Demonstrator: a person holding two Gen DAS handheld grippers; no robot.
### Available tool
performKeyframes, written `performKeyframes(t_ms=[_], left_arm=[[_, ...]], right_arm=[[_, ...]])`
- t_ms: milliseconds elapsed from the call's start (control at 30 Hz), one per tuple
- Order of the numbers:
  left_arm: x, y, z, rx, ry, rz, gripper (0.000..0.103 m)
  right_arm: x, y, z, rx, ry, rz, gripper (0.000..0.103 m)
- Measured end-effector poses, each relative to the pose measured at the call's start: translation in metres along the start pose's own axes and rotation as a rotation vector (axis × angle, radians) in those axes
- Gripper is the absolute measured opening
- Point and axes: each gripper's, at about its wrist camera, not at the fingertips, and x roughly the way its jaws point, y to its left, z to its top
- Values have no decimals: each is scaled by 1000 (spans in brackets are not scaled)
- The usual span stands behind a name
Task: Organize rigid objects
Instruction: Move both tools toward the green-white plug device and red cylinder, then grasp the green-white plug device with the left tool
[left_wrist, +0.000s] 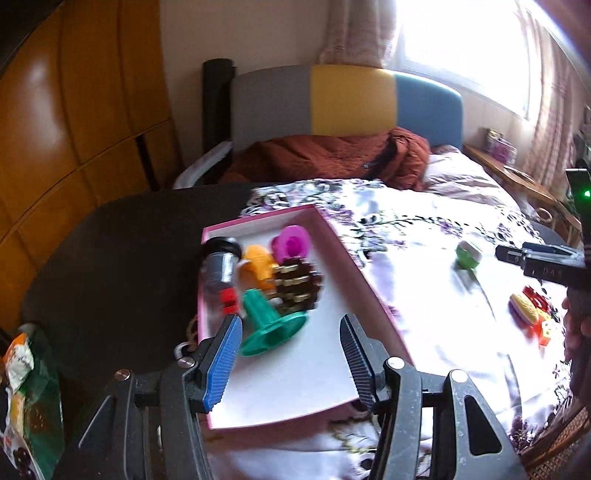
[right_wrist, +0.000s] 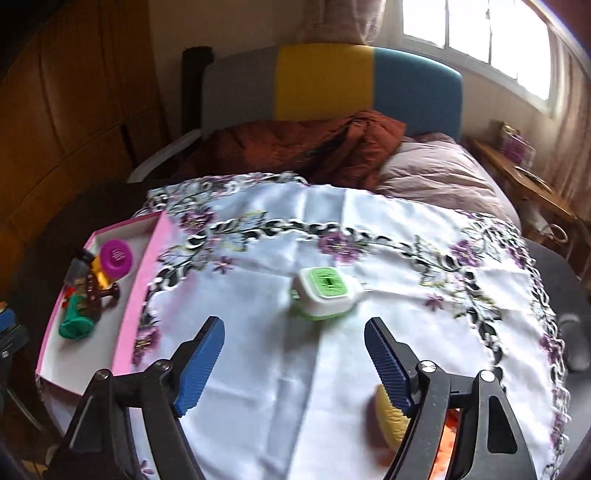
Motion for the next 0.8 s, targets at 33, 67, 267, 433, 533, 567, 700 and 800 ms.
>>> performKeyframes(t_ms=[33,67,267,433,533,567,700,800], left_arm=[[1,-6,1,8,4,-13,56],[3,-12,2,13,12,-34,56],[10,-49,-1,67,48,-135,56],[21,-83,-1,122,88,-200,56],[28,-101,5,142,101,-226,56],[31,-108,7,154,103,-238,56],[44,-135,21,213,116,-267,56],[56,-156,33,264,124,-302,58]], right_arm=[[-1,-15,-1,25,-7,-33,79],[-2,-32,-3,62,-18,-62,80],[0,-126,-24,437,1,-227,80],[-8,-159,-35,641,-8,-193,82],[-8,-162,-37,669,-5,-188,83],[-8,-160,-36,671,-4,-185,83],[-10,-160,-36,675,-11,-178,84],[-12,-164,-37,695,-19,-169,86]])
